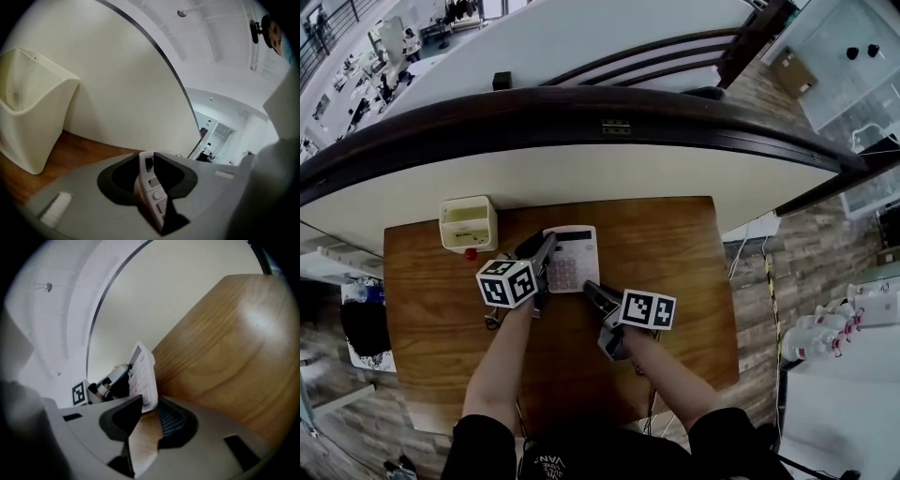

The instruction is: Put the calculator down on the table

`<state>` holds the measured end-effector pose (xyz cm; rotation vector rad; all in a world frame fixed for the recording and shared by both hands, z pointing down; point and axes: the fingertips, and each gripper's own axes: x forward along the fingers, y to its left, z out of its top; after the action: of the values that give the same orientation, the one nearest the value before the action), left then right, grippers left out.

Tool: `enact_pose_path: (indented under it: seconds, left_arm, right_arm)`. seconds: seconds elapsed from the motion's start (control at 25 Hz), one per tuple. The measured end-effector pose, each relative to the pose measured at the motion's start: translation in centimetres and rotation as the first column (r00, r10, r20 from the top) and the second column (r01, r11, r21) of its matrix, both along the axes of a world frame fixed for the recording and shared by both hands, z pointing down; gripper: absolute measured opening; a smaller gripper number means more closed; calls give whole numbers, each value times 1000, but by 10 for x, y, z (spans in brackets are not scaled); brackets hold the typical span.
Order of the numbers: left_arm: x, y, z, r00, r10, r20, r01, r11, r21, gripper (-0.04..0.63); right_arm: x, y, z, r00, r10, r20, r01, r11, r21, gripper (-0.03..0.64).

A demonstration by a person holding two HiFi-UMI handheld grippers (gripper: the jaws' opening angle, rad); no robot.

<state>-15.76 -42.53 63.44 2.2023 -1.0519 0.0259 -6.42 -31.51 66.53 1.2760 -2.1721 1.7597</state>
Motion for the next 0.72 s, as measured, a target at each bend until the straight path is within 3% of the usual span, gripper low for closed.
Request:
enact_pose_path:
  seconds: [0.44,0.72]
  left_arm:
    - [-1,-16,9,986,-55,156,47,997,58,95]
    - [-3,-19,13,971,-62,229,47,996,72,169]
  right_arm:
    - [-5,-17,18,997,67,29,-64,994,-94,95]
    - [-8,-28,21,995,90,37,-85,990,-110,95]
